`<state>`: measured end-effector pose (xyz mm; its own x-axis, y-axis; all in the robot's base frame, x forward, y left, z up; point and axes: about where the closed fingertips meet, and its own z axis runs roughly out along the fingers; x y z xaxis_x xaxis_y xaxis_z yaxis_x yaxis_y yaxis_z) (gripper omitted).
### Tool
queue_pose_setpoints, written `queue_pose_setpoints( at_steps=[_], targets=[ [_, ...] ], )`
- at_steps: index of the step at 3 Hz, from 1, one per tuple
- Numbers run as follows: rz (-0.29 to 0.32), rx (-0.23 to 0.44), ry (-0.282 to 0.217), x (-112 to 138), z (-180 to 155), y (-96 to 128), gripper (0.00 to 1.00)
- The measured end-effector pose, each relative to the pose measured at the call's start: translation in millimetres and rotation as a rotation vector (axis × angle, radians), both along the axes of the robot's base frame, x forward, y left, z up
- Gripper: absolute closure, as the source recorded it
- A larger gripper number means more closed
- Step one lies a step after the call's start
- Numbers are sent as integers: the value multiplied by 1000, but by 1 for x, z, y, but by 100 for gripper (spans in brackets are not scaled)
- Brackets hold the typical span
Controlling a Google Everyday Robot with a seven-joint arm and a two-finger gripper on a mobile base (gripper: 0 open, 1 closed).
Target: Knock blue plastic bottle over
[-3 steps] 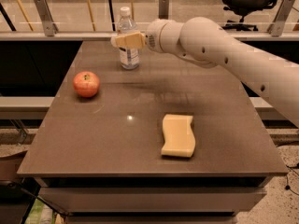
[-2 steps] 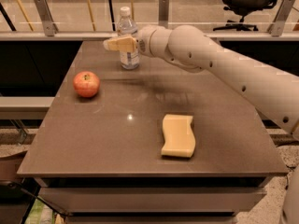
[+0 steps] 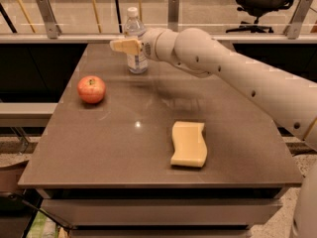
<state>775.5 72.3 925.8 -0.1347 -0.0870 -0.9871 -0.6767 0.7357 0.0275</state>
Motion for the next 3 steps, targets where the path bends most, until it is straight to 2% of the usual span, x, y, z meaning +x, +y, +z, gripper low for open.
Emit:
queue_pose_setpoints(
  at_steps=[3],
  targets=[
    [9,1,2,-1,-1,7,88]
  ],
)
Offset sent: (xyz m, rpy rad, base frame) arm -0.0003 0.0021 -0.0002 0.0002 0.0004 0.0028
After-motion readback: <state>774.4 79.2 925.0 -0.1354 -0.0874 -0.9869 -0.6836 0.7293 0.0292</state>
